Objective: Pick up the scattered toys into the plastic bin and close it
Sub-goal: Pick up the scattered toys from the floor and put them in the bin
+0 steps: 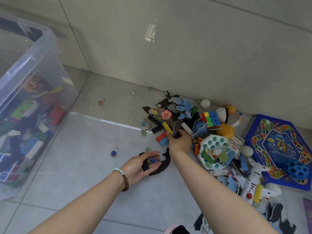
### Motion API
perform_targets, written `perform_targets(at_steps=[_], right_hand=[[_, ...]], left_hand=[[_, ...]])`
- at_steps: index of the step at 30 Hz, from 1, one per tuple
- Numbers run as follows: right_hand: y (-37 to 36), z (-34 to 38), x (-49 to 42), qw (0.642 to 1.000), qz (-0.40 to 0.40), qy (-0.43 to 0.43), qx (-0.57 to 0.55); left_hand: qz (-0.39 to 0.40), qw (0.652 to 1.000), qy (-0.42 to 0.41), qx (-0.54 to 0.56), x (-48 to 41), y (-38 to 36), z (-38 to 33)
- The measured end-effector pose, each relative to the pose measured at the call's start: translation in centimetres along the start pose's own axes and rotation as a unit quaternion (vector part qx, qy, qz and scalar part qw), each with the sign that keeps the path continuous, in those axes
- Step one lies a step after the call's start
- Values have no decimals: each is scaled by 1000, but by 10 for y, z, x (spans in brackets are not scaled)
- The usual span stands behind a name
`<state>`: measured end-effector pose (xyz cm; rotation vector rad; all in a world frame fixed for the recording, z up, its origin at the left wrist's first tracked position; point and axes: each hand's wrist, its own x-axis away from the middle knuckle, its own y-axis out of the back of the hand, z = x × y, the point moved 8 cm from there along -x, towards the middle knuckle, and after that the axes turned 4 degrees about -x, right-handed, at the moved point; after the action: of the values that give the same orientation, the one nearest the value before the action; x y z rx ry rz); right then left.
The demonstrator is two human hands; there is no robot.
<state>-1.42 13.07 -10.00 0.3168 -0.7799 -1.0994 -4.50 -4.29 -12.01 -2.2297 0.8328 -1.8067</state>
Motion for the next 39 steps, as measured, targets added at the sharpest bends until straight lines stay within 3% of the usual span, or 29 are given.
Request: perform_targets(at_steps=[5,11,16,21,25,28,32,34,37,39], right_hand=[[16,-4,6,998,46,2,-44],[29,45,64,954,241,-44,-172],[33,154,147,920,360,46,-151],[-23,264,239,870,450,159,-125],[-96,319,303,853,474,195,-100],[-148,320,318,862,476,158,-75],[-162,308,319,865,482,118,-69],[-149,304,311,867,475,128,-81],[-122,296,293,860,483,138,-89],[-104,278,281,862,480,134,-89]], left_hand=[[-11,1000,-13,9,12,5,-10],[-10,996,-76,-55,74,12,-57],[-32,979,-188,-69,171,27,-123],[-67,953,-284,-85,284,82,-191],[-100,938,-332,-14,344,149,-232],[-126,938,-320,37,353,189,-240],[-201,941,-269,-51,350,221,-229],[-220,926,-291,-95,356,220,-230],[-132,921,-354,-96,367,187,-225],[-76,926,-337,-153,367,165,-202]])
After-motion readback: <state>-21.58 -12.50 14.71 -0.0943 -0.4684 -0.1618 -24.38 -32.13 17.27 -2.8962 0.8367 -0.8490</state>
